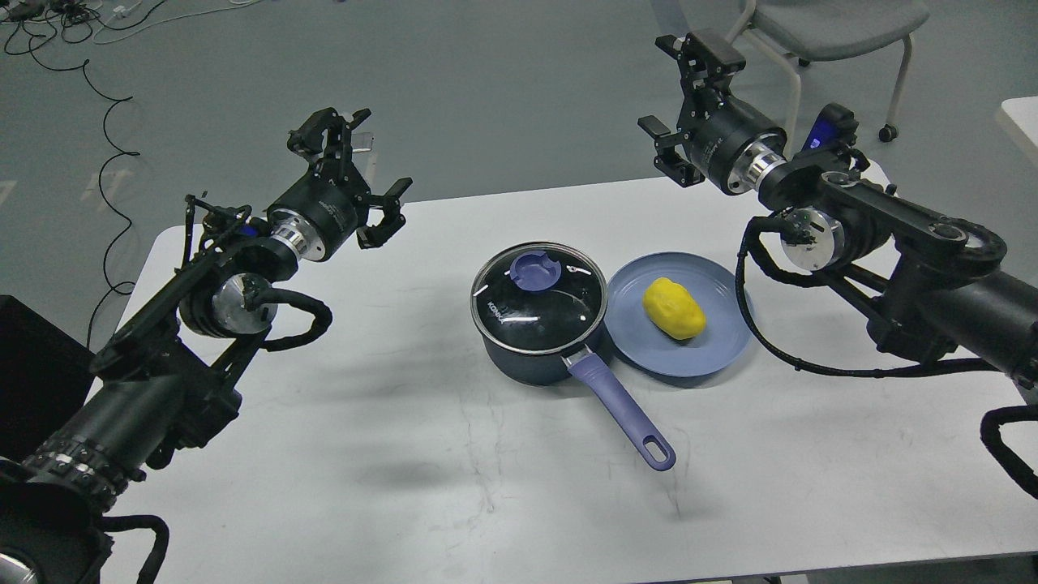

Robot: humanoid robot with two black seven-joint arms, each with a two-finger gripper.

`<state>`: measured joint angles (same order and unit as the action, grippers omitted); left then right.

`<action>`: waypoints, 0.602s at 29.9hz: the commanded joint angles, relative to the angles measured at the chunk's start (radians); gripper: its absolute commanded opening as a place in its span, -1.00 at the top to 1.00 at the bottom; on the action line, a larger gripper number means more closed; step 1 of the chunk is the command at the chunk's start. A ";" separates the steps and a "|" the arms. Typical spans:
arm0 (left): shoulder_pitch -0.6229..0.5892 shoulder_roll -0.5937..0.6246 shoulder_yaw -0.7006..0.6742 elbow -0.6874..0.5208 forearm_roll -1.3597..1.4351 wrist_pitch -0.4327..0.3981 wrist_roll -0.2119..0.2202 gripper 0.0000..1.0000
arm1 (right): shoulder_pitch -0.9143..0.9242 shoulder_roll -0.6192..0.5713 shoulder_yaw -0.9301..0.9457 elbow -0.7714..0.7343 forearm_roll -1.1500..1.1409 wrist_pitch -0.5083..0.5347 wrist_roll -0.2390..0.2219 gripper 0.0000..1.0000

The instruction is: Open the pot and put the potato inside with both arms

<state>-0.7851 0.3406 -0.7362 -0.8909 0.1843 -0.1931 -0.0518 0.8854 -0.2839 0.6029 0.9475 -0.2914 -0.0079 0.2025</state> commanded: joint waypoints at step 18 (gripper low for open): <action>-0.002 0.024 -0.005 -0.005 -0.005 0.032 -0.005 -0.96 | -0.008 -0.009 0.001 0.008 0.000 0.036 0.000 -1.00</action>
<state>-0.7900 0.3634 -0.7384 -0.8904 0.1817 -0.1579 -0.0555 0.8762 -0.2913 0.6029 0.9543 -0.2919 0.0277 0.2020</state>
